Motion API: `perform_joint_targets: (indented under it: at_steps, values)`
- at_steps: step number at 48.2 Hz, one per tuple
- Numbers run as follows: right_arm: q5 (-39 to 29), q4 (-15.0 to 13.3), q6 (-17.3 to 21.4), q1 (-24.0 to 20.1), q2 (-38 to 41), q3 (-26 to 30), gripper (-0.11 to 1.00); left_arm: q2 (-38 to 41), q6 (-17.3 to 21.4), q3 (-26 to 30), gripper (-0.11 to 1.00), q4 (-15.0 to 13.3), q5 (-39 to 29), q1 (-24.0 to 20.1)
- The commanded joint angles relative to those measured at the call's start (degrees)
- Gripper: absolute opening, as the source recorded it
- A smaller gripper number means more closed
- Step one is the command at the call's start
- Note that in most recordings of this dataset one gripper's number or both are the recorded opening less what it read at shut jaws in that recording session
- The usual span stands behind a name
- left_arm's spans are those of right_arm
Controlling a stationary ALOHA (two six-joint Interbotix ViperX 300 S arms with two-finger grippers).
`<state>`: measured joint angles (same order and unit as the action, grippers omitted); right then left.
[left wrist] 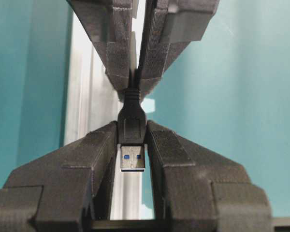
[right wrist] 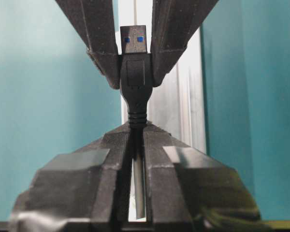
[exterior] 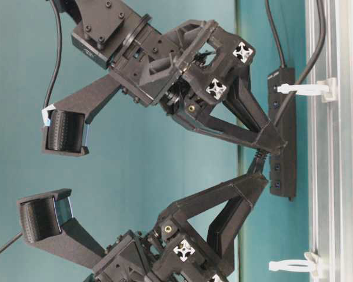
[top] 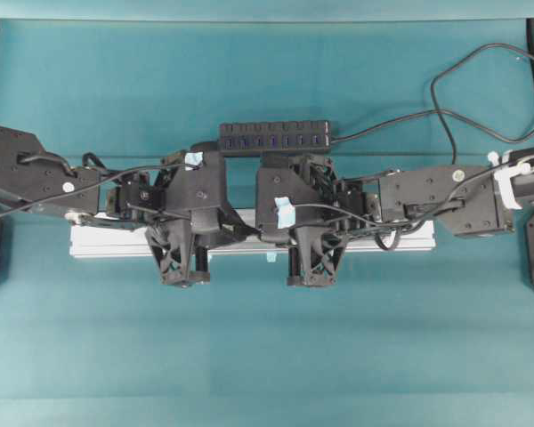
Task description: Pass the USB cable through three rings with both arms.
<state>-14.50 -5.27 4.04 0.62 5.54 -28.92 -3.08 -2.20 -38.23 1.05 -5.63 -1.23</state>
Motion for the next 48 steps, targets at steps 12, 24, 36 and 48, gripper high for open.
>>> perform_joint_targets:
  at_steps: [12, 24, 36, 48]
  values:
    - [0.00, 0.09, 0.18, 0.09, 0.26, 2.55, -0.08, -0.97, -0.26, 0.44, 0.22, 0.18, 0.35, -0.09]
    - [-2.37, 0.09, 0.09, 0.53, 0.88, 3.16, -0.08, -1.67, -0.26, -0.35, 0.57, 0.18, 0.44, 0.62]
    - [-5.10, 0.09, -0.18, 0.62, 2.37, 4.48, -0.08, -6.24, -0.97, -3.52, 0.77, 0.18, -0.70, 0.79]
    - [-6.77, -0.09, -0.26, 1.05, 5.10, 8.00, -0.08, -15.91, -0.44, -8.88, 0.77, 0.18, -3.87, 0.70]
